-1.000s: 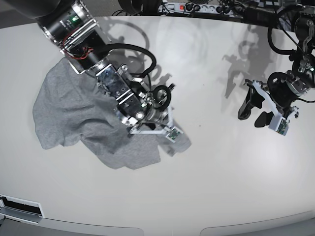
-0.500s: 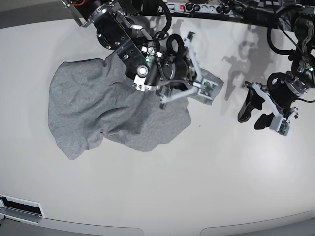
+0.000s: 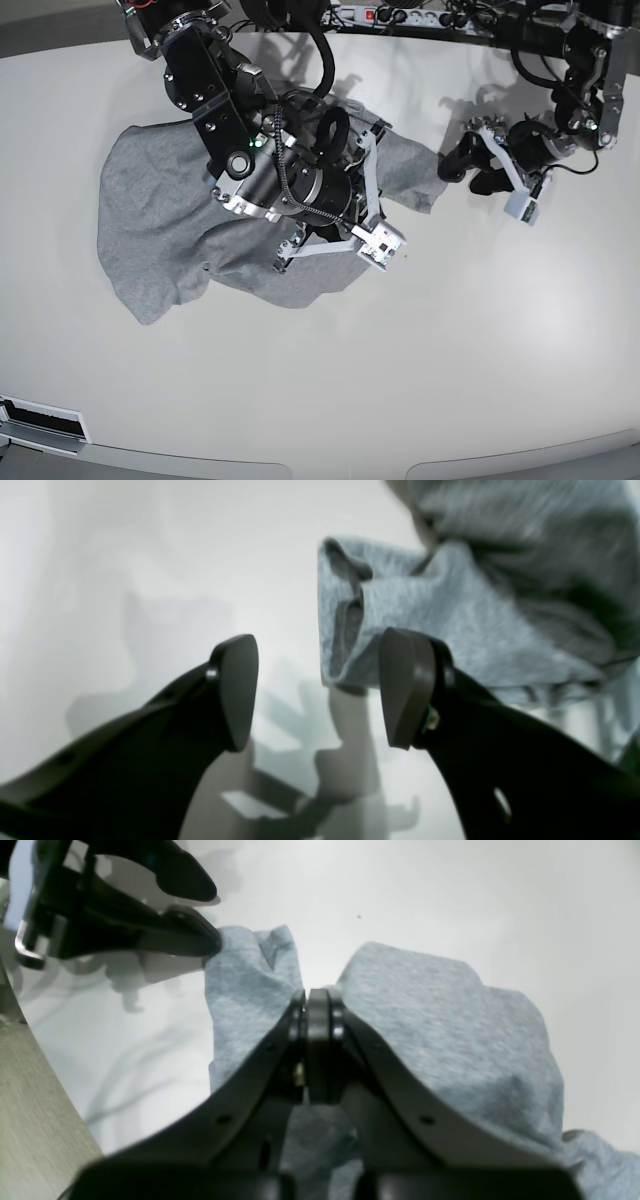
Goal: Layout the t-shirt on the table in an organized manner, then fold the t-shirt properly
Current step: 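Grasp a shirt edge with the left gripper and pull it away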
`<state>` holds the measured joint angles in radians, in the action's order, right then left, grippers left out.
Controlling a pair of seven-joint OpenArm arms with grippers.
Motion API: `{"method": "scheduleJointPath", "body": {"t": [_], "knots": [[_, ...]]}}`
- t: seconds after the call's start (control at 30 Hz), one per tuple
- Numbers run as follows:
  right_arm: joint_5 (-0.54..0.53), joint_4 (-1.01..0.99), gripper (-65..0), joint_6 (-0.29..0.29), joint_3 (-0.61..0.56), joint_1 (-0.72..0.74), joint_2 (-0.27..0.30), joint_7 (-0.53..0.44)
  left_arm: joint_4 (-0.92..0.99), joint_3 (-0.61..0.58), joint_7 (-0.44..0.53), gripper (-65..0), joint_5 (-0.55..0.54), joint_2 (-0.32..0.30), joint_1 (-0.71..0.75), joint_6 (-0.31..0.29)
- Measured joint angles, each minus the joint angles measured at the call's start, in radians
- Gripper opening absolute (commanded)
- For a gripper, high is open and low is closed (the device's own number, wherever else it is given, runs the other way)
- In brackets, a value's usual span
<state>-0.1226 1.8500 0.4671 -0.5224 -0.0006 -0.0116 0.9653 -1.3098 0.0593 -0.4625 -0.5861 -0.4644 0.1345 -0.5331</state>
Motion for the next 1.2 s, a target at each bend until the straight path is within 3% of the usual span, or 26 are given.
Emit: {"method": "scheduleJointPath", "body": {"t": [0.2, 0.27, 0.33, 0.37, 0.5, 0.67, 0.83, 0.97, 1.1, 1.2], "knots": [[-0.01, 0.0, -65.0, 0.0, 0.039, 0.0, 0.0, 0.0, 0.09, -0.09, 0.018, -27.2, 0.043, 0.04, -0.113, 0.036], [-0.009, 0.0, -65.0, 0.0, 0.039, 0.0, 0.0, 0.0, 0.102, -0.1, -0.004, -38.6, 0.041, 0.068, -0.132, 0.037], [-0.009, 0.0, -65.0, 0.0, 0.039, 0.0, 0.0, 0.0, 0.102, -0.108, -0.06, -58.3, 0.037, 0.097, -0.144, 0.034], [-0.009, 0.0, -65.0, 0.0, 0.039, 0.0, 0.0, 0.0, 0.102, -0.109, -0.089, -65.0, 0.037, 0.11, -0.148, 0.034], [-0.009, 0.0, -65.0, 0.0, 0.039, 0.0, 0.0, 0.0, 0.096, -0.109, -0.17, -65.0, 0.02, 0.121, -0.16, 0.012], [0.003, 0.0, -65.0, 0.0, 0.039, 0.0, 0.016, -0.003, -0.045, -0.062, -0.261, -65.0, -0.052, 0.055, -0.143, 0.024], [0.01, 0.0, -65.0, -0.002, 0.046, -0.002, 0.022, -0.003, -0.246, 0.097, -0.32, -65.0, -0.122, -0.04, -0.154, 0.032], [0.082, 0.0, -65.0, -0.076, 0.064, -0.003, 0.019, -0.008, -0.338, 0.245, -0.332, -65.0, -0.166, -0.114, -0.096, 0.032], [0.097, 0.0, -65.0, -0.119, 0.102, -0.003, 0.019, -0.01, -0.38, 0.391, -0.365, -65.0, -0.254, -0.156, -0.054, 0.03], [0.097, 0.0, -65.0, -0.128, 0.117, -0.021, 0.02, -0.006, -0.396, 0.5, -0.38, -65.0, -0.311, -0.17, -0.014, -0.006]]}}
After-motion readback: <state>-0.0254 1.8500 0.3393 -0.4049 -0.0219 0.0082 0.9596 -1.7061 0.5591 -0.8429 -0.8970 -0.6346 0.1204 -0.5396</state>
